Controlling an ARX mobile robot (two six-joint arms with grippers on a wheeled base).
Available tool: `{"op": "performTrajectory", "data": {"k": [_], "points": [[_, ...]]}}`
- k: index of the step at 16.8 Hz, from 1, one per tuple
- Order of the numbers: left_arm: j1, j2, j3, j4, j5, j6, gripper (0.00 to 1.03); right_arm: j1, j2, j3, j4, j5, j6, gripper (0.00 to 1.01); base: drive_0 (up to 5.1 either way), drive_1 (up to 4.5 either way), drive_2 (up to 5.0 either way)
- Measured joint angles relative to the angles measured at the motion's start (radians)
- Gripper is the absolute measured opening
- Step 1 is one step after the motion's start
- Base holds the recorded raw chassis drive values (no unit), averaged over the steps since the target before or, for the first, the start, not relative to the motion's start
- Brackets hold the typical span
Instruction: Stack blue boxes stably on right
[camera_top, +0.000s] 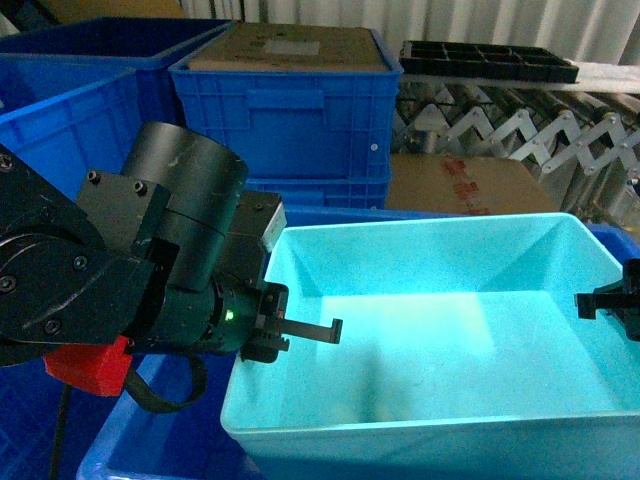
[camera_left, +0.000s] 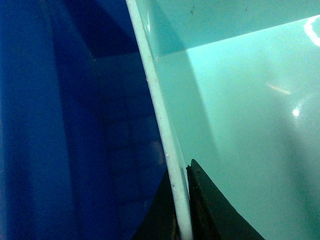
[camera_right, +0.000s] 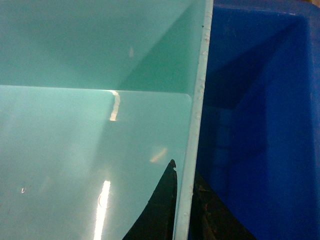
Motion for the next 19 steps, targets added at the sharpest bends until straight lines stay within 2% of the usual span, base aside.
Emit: {"op": "performTrajectory", "data": {"k": [4, 5, 7, 8, 9, 11, 12, 13, 19], "points": [[0.000, 0.000, 0.000, 0.000, 0.000, 0.002, 0.04, 0.000, 0.000, 0.000, 0.000, 0.000, -0.001, 0.06, 0.0, 0.00, 0.0], [0.000, 0.000, -0.003, -0.013, -0.012, 0.084, 0.19, 0.000, 0.000, 0.004, 0.007, 0.006, -0.043, 0.19, 0.0, 0.00, 0.0], [0.014, 0.000, -0.005, -0.013, -0.033, 0.160, 0.47, -0.008, 0.000, 0.008, 0.009, 0.040, -0.084, 0.47, 0.0, 0.00, 0.0], [0.016, 0.000, -0.005, -0.013, -0.038, 0.174, 0.63, -0.016, 0.000, 0.011, 0.011, 0.045, -0.092, 0.64, 0.0, 0.00, 0.0], [0.016, 0.000, -0.005, -0.013, -0.041, 0.183, 0.73, -0.015, 0.000, 0.011, 0.011, 0.047, -0.095, 0.75, 0.0, 0.00, 0.0], [0.016, 0.000, -0.005, -0.013, -0.039, 0.188, 0.93, -0.015, 0.000, 0.012, 0.011, 0.047, -0.100, 0.95, 0.0, 0.00, 0.0], [0.015, 0.000, -0.005, -0.013, -0.038, 0.192, 1.00, -0.014, 0.000, 0.012, 0.011, 0.046, -0.100, 1.00, 0.0, 0.00, 0.0], [0.016, 0.000, -0.005, -0.013, -0.040, 0.192, 0.97, -0.014, 0.000, 0.013, 0.011, 0.046, -0.101, 0.97, 0.0, 0.00, 0.0], [0.016, 0.000, -0.005, -0.017, -0.037, 0.193, 0.98, -0.014, 0.000, 0.013, 0.016, 0.047, -0.102, 0.98, 0.0, 0.00, 0.0]]}}
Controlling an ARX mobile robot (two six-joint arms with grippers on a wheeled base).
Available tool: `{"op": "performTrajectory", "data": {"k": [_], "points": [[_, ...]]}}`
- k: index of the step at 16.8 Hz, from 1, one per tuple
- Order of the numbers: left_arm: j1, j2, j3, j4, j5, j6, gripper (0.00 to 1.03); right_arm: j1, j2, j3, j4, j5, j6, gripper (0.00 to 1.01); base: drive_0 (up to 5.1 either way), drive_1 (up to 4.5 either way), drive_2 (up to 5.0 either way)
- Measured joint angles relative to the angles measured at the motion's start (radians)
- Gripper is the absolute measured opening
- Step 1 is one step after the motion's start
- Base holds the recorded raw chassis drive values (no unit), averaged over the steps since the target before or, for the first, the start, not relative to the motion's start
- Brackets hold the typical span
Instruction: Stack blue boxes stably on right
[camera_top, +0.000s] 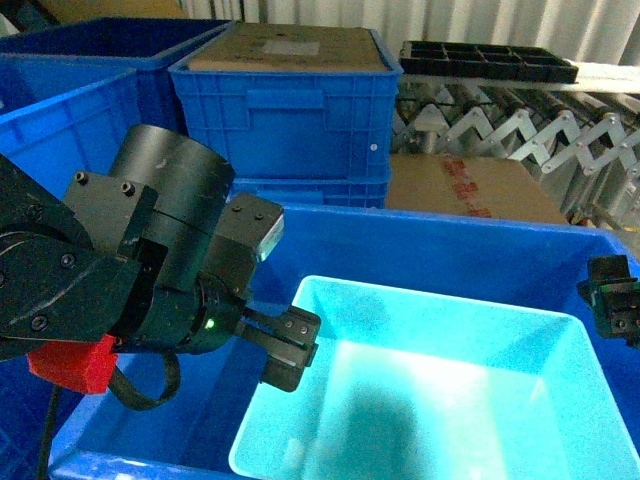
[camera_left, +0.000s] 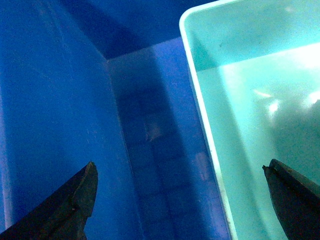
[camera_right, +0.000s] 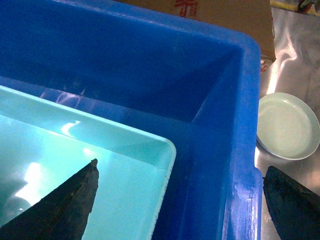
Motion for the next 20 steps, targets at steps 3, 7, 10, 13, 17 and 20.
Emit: {"op": "performTrajectory", "data": {"k": [3, 7, 10, 13, 17, 20], "points": [[-0.010, -0.006, 0.002, -0.020, 0.023, -0.002, 0.98, 0.000, 0.000, 0.005, 0.014, 0.004, 0.000, 0.98, 0.0, 0.00, 0.0], [-0.021, -0.031, 0.014, -0.024, 0.033, -0.010, 0.98, 0.000, -0.003, 0.032, 0.024, 0.005, 0.001, 0.98, 0.0, 0.00, 0.0], [-0.023, -0.056, 0.021, -0.043, 0.045, -0.021, 0.98, -0.007, -0.022, 0.056, 0.027, 0.013, 0.011, 0.98, 0.0, 0.00, 0.0], [-0.019, -0.172, 0.073, -0.073, 0.092, -0.040, 0.98, -0.034, -0.088, 0.113, 0.021, 0.011, 0.051, 0.98, 0.0, 0.00, 0.0], [0.014, -0.400, 0.050, -0.097, 0.123, -0.063, 0.98, -0.049, -0.196, 0.172, -0.010, -0.023, 0.089, 0.98, 0.0, 0.00, 0.0], [0.052, -0.612, -0.051, -0.148, 0.156, -0.061, 0.98, -0.092, -0.344, 0.176, -0.031, -0.061, 0.121, 0.98, 0.0, 0.00, 0.0]]}}
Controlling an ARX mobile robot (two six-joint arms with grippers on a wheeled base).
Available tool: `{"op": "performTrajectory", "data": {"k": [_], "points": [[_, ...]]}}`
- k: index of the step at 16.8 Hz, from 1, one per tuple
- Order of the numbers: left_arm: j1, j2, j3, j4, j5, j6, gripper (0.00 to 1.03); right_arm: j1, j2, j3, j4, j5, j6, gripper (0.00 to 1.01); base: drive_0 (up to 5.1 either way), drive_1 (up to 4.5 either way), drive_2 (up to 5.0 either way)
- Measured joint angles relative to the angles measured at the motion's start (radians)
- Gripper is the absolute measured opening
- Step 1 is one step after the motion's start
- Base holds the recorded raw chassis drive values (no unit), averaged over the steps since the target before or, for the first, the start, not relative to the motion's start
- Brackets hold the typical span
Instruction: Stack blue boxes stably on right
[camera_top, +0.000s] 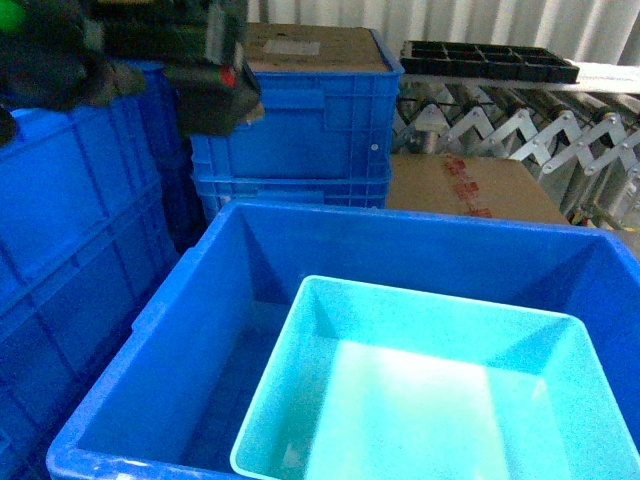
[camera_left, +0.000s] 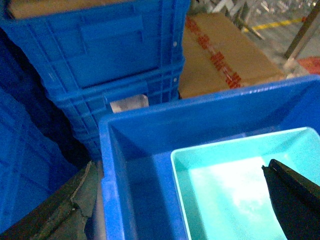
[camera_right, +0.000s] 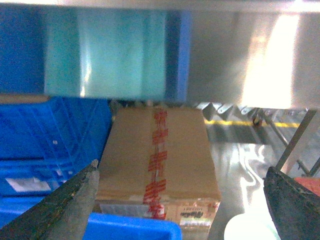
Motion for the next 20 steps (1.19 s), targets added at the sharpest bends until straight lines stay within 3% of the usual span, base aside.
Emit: {"op": "performTrajectory", "data": {"k": [3, 6, 13, 14, 16, 17, 20], "points": [[0.061, -0.227, -0.051, -0.069, 0.075, -0.011, 0.98, -0.032, -0.249, -0.058, -0.062, -0.038, 0.035, 0.98, 0.0, 0.00, 0.0], [0.091, -0.318, -0.087, -0.115, 0.085, -0.023, 0.98, -0.032, -0.357, -0.102, -0.115, -0.056, 0.039, 0.98, 0.0, 0.00, 0.0], [0.125, -0.383, -0.108, -0.098, 0.086, -0.031, 0.98, -0.012, -0.447, -0.140, -0.113, -0.057, 0.039, 0.98, 0.0, 0.00, 0.0], [0.108, -0.386, -0.141, 0.019, 0.010, -0.027, 0.94, -0.011, -0.451, -0.137, -0.143, -0.050, 0.037, 0.95, 0.0, 0.00, 0.0], [0.121, -0.474, -0.325, 0.247, -0.204, -0.027, 0.71, 0.011, -0.529, -0.267, -0.109, -0.011, 0.022, 0.72, 0.0, 0.00, 0.0], [0.153, -0.510, -0.399, 0.290, -0.216, -0.027, 0.60, 0.023, -0.574, -0.348, -0.079, -0.006, 0.018, 0.61, 0.0, 0.00, 0.0], [0.209, -0.624, -0.583, 0.346, -0.159, -0.027, 0.18, 0.057, -0.687, -0.563, 0.004, 0.028, 0.012, 0.20, 0.0, 0.00, 0.0]]}}
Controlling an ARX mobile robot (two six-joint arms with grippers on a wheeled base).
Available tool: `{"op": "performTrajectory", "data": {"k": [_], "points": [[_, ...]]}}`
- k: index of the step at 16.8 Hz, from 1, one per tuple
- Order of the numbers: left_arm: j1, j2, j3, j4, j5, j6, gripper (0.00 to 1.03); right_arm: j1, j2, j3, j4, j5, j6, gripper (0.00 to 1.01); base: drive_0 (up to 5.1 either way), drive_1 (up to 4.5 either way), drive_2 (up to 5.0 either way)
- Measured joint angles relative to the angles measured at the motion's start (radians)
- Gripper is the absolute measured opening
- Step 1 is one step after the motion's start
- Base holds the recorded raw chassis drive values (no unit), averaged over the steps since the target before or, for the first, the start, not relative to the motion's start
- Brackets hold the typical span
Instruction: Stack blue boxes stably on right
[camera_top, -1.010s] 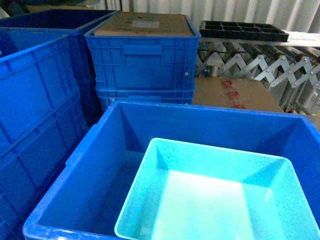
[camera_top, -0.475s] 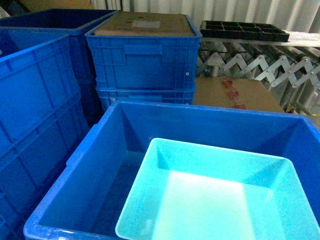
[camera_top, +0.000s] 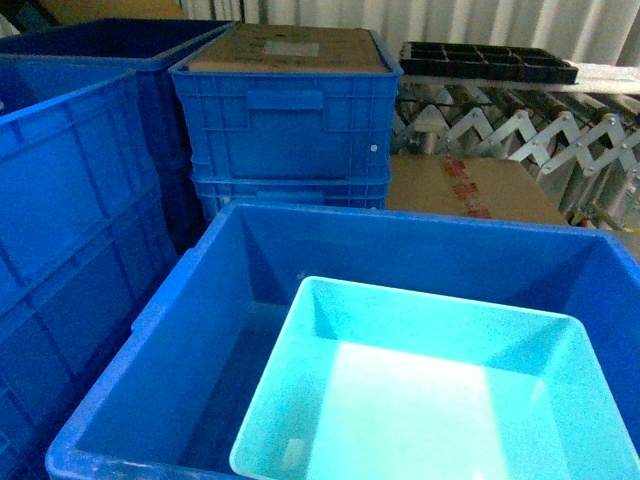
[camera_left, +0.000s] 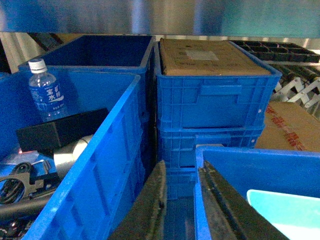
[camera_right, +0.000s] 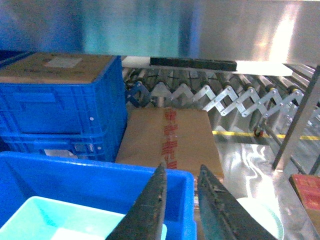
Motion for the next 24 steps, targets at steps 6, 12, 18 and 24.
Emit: {"op": "performTrajectory", "data": {"k": [6, 12, 18, 24], "points": [[0.092, -0.129, -0.131, 0.001, 0.102, 0.001, 0.02, 0.072, -0.131, -0.167, 0.034, 0.068, -0.005, 0.02, 0.0, 0.00, 0.0], [0.126, -0.276, -0.222, -0.057, 0.128, 0.000, 0.02, 0.069, -0.278, -0.278, -0.004, 0.070, -0.005, 0.02, 0.0, 0.00, 0.0], [0.126, -0.518, -0.292, -0.202, 0.128, 0.000, 0.02, 0.069, -0.526, -0.379, -0.136, 0.070, -0.005, 0.02, 0.0, 0.00, 0.0], [0.126, -0.563, -0.292, -0.248, 0.128, 0.000, 0.02, 0.069, -0.587, -0.379, -0.191, 0.070, -0.005, 0.02, 0.0, 0.00, 0.0]]}}
